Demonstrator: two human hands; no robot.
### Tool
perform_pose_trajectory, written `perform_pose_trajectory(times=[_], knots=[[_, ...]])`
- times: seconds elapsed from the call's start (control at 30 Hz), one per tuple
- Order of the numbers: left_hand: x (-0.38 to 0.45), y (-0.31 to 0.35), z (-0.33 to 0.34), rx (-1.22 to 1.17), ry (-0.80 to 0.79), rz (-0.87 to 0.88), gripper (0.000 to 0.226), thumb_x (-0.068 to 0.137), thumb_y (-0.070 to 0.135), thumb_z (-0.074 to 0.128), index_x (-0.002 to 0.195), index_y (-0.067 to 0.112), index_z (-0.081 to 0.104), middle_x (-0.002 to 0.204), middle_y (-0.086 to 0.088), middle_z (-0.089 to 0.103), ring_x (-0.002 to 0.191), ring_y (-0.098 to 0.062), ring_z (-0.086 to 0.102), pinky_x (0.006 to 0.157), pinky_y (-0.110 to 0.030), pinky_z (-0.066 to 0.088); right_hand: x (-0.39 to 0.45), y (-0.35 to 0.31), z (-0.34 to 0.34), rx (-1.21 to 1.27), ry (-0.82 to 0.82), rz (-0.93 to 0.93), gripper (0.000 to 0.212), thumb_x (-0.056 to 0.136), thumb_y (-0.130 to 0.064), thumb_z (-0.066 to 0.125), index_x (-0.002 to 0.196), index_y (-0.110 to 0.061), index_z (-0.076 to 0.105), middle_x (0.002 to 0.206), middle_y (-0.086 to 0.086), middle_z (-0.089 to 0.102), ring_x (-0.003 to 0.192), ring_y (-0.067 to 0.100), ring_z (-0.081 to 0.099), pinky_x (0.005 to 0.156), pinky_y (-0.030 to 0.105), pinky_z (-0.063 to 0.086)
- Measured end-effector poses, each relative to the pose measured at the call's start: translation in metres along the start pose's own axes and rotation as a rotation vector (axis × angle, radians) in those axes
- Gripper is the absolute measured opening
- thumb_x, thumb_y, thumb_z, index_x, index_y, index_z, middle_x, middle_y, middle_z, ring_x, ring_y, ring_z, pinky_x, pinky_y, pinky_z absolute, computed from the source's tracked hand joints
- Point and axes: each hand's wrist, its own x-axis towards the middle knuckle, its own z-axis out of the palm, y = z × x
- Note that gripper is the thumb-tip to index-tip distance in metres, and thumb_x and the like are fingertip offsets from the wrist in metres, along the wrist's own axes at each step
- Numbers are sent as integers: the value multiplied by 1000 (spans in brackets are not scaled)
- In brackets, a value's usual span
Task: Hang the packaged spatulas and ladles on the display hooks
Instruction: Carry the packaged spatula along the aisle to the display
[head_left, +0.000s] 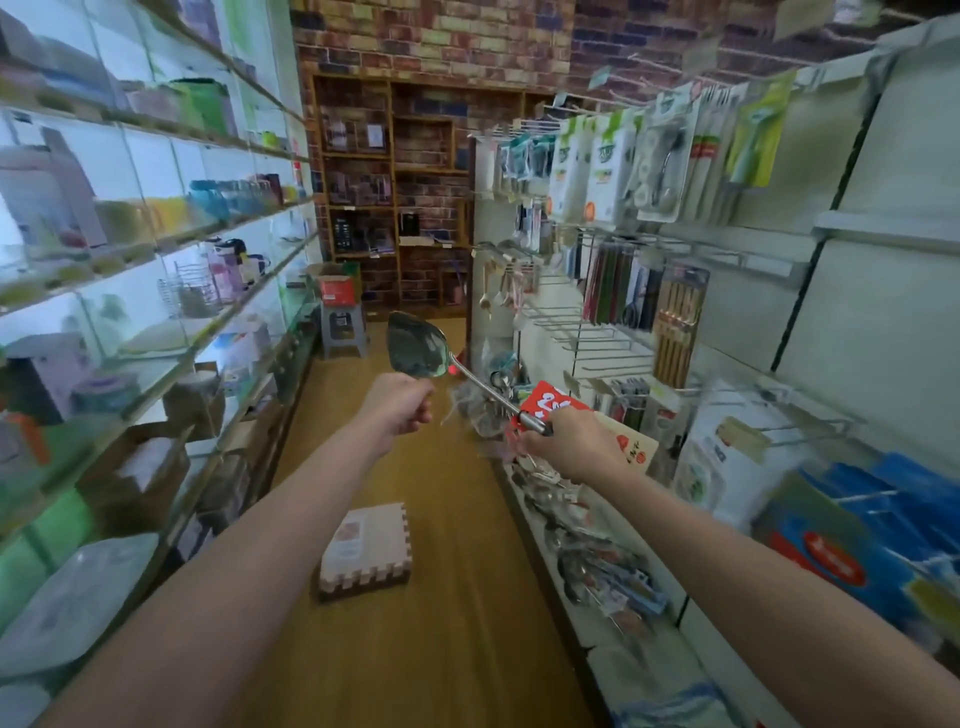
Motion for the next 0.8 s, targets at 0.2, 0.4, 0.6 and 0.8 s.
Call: perform_pose_trajectory(times=[0.2, 0.4, 0.6, 0.8], knots=[[64, 7, -5, 7, -75, 34, 25, 91, 8, 49, 67, 13, 48, 61, -4, 51, 52, -13, 49, 49, -19, 38, 53, -26, 12, 49, 37, 46, 31, 90, -38, 56, 71, -14, 52, 69, 3, 56, 57, 17, 53, 51, 27, 42], [117, 8, 12, -16, -117, 17, 25, 89, 5, 48, 65, 12, 48, 59, -4, 50, 46, -13, 49, 49, -21, 37, 97, -24, 13, 36, 57, 76, 34, 91, -39, 56, 70, -13, 50, 68, 4, 55, 62, 21, 57, 60, 34, 50], [164, 9, 39, -56, -181, 6, 22, 88, 4, 50, 67, 12, 48, 58, -4, 50, 46, -14, 46, 40, -16, 34, 156, -18, 9, 61, 68, 72, 37, 93, -39, 53, 65, -15, 45, 63, 2, 51, 55, 19, 51, 54, 29, 43], [221, 27, 52, -78, -162, 35, 21, 89, 8, 52, 69, 12, 50, 59, -4, 50, 50, -15, 47, 44, -19, 38, 225, -18, -1, 57, 69, 28, 36, 90, -40, 56, 67, -14, 50, 71, 5, 58, 69, 26, 64, 70, 40, 58]])
